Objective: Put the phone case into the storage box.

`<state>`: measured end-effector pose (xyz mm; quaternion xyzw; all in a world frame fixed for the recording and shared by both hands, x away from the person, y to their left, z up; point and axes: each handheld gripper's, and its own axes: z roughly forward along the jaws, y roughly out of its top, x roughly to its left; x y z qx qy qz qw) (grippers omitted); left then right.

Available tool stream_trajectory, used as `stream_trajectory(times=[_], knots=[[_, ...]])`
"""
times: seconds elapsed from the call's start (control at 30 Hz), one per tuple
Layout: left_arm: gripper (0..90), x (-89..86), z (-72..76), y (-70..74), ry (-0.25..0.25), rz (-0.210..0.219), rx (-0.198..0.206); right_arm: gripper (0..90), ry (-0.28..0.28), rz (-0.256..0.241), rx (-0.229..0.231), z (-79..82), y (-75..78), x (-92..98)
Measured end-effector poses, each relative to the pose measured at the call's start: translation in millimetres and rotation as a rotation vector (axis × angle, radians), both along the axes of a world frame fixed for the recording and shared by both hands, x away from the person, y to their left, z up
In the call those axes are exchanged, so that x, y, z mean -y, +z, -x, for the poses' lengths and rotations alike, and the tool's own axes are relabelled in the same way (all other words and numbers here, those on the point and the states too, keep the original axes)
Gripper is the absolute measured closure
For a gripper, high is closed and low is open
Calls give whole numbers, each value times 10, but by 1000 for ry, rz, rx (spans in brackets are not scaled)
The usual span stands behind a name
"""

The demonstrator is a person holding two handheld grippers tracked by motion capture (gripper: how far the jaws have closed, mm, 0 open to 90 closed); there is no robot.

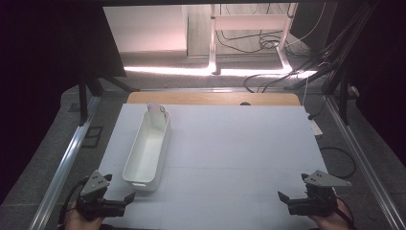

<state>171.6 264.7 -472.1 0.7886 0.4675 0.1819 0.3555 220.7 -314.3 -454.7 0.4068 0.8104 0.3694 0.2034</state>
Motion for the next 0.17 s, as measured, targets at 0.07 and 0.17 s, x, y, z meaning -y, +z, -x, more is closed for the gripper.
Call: stream_trajectory(times=[0.07,0.17], knots=[[0,5,-7,-5,3,-5,-7,0,0,1,0,-1,-1,-1],[0,0,-12,-4,4,2,-8,0,0,2,-1,-2,-2,0]])
